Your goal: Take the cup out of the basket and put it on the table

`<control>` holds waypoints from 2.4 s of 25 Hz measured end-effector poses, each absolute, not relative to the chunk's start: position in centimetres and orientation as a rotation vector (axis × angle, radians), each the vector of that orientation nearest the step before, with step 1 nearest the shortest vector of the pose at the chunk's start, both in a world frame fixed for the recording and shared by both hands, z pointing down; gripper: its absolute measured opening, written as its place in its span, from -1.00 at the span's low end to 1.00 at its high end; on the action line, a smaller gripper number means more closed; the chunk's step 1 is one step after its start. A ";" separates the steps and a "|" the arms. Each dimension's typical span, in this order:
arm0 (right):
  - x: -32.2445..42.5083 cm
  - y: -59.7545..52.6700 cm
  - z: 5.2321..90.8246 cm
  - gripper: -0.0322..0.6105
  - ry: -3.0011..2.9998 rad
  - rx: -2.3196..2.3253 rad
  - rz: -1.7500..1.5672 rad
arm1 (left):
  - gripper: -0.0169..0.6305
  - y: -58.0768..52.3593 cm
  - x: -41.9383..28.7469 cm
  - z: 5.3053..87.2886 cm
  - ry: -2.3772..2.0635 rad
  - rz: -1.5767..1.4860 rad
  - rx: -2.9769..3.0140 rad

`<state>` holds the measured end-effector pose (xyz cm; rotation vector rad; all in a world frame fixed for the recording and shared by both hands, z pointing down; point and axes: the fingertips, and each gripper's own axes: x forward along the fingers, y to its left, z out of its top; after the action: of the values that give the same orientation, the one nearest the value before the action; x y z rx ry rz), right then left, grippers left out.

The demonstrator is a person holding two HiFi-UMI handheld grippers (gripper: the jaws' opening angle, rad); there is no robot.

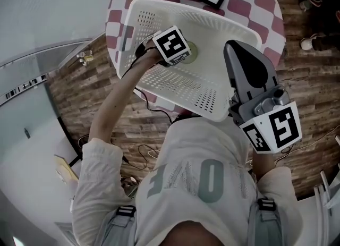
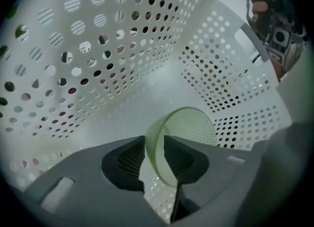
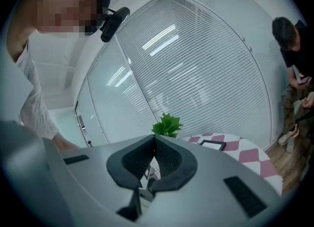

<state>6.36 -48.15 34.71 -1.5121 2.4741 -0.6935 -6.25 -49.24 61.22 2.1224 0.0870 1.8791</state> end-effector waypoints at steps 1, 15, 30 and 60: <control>6.4 -48.2 34.8 -0.88 2.469 -1.517 -0.694 | -0.59 -49.4 -6.2 61.3 0.078 1.883 2.128; 6.2 -48.0 34.0 -0.88 2.488 -1.517 -0.660 | -0.88 -49.8 -5.5 59.0 0.027 1.862 2.227; 2.8 -47.4 28.1 -0.88 2.609 -1.444 -0.449 | -0.88 -50.7 -4.4 43.9 -0.264 1.404 2.595; -1.6 -45.2 19.1 -0.88 2.587 -1.497 -0.055 | -0.88 -44.5 -19.2 16.8 -1.717 -0.265 2.863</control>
<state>-1.63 -45.23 19.08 -1.4974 2.5872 -0.0549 -19.19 -44.52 16.79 2.8633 -1.7168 -0.2652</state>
